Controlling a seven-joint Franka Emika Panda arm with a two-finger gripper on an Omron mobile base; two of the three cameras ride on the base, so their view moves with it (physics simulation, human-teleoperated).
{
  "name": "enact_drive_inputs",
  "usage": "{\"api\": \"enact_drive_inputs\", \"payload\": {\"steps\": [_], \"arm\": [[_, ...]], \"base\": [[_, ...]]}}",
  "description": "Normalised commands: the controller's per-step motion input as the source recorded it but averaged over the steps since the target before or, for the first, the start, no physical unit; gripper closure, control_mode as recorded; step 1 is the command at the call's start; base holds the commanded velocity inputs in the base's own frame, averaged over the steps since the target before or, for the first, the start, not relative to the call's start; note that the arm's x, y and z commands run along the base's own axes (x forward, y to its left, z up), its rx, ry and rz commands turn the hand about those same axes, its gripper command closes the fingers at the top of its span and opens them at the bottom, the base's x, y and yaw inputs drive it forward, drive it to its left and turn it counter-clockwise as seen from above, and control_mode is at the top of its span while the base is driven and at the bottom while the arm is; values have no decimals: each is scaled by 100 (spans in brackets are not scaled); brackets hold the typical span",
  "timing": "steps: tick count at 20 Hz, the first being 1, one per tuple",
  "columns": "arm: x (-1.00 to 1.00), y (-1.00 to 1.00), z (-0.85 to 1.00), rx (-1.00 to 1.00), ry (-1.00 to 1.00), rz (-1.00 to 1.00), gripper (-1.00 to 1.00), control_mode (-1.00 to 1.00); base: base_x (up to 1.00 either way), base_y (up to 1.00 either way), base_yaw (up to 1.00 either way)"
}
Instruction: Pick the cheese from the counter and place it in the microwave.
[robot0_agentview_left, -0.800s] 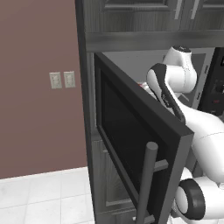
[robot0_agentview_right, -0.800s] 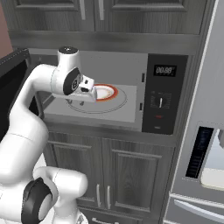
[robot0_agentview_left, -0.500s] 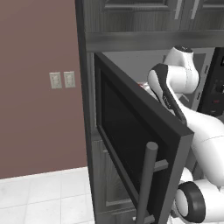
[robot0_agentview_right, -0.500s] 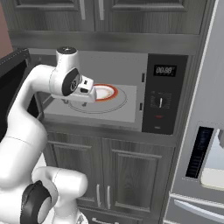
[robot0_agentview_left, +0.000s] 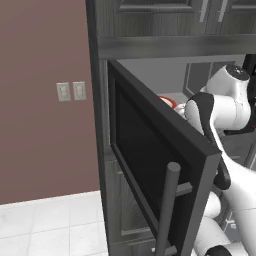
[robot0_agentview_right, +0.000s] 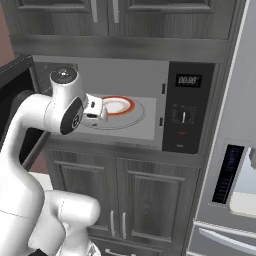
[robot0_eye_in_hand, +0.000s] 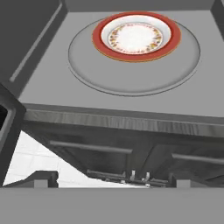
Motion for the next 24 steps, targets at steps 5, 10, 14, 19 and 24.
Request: {"api": "enact_drive_inputs", "payload": {"steps": [5,10,14,19,24], "arm": [[-47,-14,0,0,-24,0,-100,-100],[-6,-3,0,0,-4,0,-100,-100],[0,-10,0,0,0,0,-100,-100],[-10,-9,0,0,0,0,-100,-100],[-34,-7,0,0,-3,0,-100,-100]], "base": [[0,0,0],[0,0,0],[0,0,0],[0,0,0],[0,0,0]]}}
